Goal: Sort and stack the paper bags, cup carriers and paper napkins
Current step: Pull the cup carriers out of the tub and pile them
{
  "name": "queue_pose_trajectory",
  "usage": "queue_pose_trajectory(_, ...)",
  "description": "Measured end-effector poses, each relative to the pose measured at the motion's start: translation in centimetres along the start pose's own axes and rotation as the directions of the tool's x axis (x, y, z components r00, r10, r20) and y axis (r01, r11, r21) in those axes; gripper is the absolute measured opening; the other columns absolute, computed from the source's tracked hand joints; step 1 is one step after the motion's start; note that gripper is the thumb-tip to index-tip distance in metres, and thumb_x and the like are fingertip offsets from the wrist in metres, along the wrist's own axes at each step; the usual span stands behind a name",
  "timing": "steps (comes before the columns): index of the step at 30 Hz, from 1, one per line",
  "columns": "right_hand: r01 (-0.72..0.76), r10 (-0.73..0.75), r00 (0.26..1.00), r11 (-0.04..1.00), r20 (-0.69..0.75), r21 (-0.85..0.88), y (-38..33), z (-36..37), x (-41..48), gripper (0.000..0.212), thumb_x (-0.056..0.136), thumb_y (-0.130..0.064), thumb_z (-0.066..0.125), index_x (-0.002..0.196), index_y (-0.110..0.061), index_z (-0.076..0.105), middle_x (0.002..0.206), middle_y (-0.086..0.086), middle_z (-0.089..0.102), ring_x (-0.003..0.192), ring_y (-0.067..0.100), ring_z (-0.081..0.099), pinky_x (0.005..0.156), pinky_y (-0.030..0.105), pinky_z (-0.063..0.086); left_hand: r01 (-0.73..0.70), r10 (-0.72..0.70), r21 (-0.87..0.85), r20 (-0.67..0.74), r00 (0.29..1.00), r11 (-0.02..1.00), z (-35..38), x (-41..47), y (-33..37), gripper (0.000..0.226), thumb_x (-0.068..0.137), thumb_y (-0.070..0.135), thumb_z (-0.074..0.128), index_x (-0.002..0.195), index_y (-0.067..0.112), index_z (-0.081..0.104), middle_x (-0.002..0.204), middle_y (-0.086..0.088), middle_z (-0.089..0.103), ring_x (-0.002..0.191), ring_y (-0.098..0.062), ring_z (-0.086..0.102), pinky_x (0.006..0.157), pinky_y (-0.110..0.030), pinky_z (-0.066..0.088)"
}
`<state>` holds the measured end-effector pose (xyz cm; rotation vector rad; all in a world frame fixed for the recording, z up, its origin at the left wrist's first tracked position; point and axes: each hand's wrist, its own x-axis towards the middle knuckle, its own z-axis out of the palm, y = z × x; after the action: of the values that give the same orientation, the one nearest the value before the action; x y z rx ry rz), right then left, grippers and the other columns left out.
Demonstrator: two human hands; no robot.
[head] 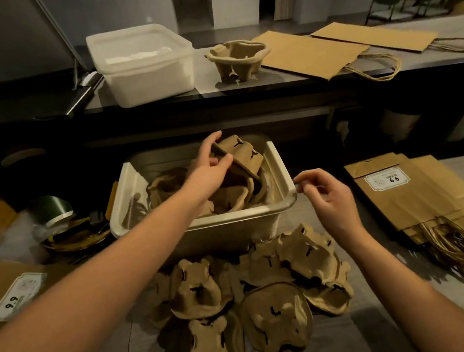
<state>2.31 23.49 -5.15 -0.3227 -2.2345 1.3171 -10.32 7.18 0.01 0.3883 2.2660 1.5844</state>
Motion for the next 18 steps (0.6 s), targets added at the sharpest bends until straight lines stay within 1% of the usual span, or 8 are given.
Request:
queue_pose_trajectory(2,0.008,-0.009,0.999,1.000,0.038,0.019,-0.4,0.2,-0.3,0.030,0.092,-0.008,0.050,0.089,-0.036,0.057,0.088,-0.010,0.060,0.086,0.007,0.059,0.077,0.022,0.050,0.051,-0.051,0.057,-0.005,0.999,0.997,-0.1,1.2,0.2,0.050,0.100,0.022,0.040,0.145,0.039,0.024,0.132,-0.006,0.050,0.090,-0.008,0.050,0.062,-0.017,0.040)
queue_pose_trajectory(4,0.009,-0.011,0.998,0.999,0.057,0.042,-0.6,0.3,-0.5,0.031,0.092,-0.007,0.050,0.088,-0.038,0.056,0.086,-0.008,0.061,0.085,0.009,0.059,0.077,0.025,0.051,0.040,-0.040,0.147,-0.001,0.999,0.988,-0.2,1.9,-0.1,0.048,0.101,0.026,0.038,0.145,0.040,0.023,0.135,-0.007,0.049,0.104,-0.014,0.052,0.067,-0.020,0.043)
queue_pose_trajectory(6,0.006,-0.009,0.998,0.999,0.061,0.047,-0.8,0.2,-0.5,0.031,0.092,-0.007,0.050,0.089,-0.038,0.057,0.085,-0.007,0.061,0.085,0.011,0.060,0.078,0.027,0.052,0.063,-0.074,0.217,0.042,0.996,0.974,-0.3,2.6,-0.5,0.049,0.101,0.034,0.036,0.146,0.042,0.017,0.138,-0.009,0.048,0.115,-0.023,0.053,0.078,-0.030,0.048)
queue_pose_trajectory(8,0.003,-0.007,0.998,0.999,0.061,0.052,-0.8,0.1,-0.4,0.031,0.092,-0.008,0.049,0.088,-0.037,0.057,0.085,-0.007,0.061,0.084,0.011,0.059,0.078,0.028,0.052,0.100,-0.124,0.222,0.094,0.988,0.970,-0.3,3.0,-0.8,0.052,0.100,0.039,0.036,0.146,0.044,0.011,0.140,-0.010,0.047,0.119,-0.028,0.052,0.090,-0.041,0.046)
queue_pose_trajectory(11,0.003,-0.006,0.998,0.999,0.065,0.046,-0.8,0.1,-0.4,0.031,0.093,-0.007,0.049,0.088,-0.037,0.057,0.083,-0.007,0.061,0.082,0.007,0.059,0.076,0.024,0.051,0.090,-0.108,0.172,0.099,0.989,0.981,-0.1,3.2,-0.4,0.055,0.100,0.038,0.036,0.146,0.045,0.006,0.145,-0.007,0.042,0.124,-0.030,0.049,0.092,-0.044,0.045)
queue_pose_trajectory(13,-0.002,-0.001,0.998,0.999,0.061,0.047,-0.8,0.1,-0.4,0.031,0.093,-0.007,0.049,0.088,-0.037,0.057,0.080,-0.009,0.060,0.078,0.002,0.058,0.073,0.019,0.050,0.083,-0.097,0.140,0.097,0.991,0.987,-0.1,3.4,-0.1,0.052,0.101,0.040,0.033,0.146,0.046,0.008,0.146,-0.005,0.040,0.121,-0.030,0.052,0.089,-0.044,0.047)
queue_pose_trajectory(15,-0.009,0.005,0.998,0.998,0.063,0.057,-0.9,0.1,-0.4,0.031,0.092,-0.006,0.049,0.088,-0.035,0.057,0.078,-0.009,0.060,0.076,-0.002,0.058,0.071,0.015,0.049,0.091,-0.108,0.153,0.106,0.988,0.984,0.0,3.5,0.1,0.044,0.100,0.044,0.031,0.143,0.045,0.021,0.143,-0.005,0.044,0.113,-0.029,0.056,0.083,-0.041,0.049)
queue_pose_trajectory(18,-0.014,0.009,0.997,0.997,0.073,0.071,-0.8,0.1,-0.4,0.029,0.092,-0.006,0.049,0.089,-0.033,0.058,0.077,-0.007,0.061,0.075,-0.002,0.058,0.072,0.015,0.050,0.087,-0.093,0.129,0.036,0.995,0.988,0.1,3.8,-0.1,0.024,0.097,0.047,0.038,0.119,0.037,0.040,0.123,-0.006,0.054,0.093,-0.021,0.057,0.075,-0.039,0.051)
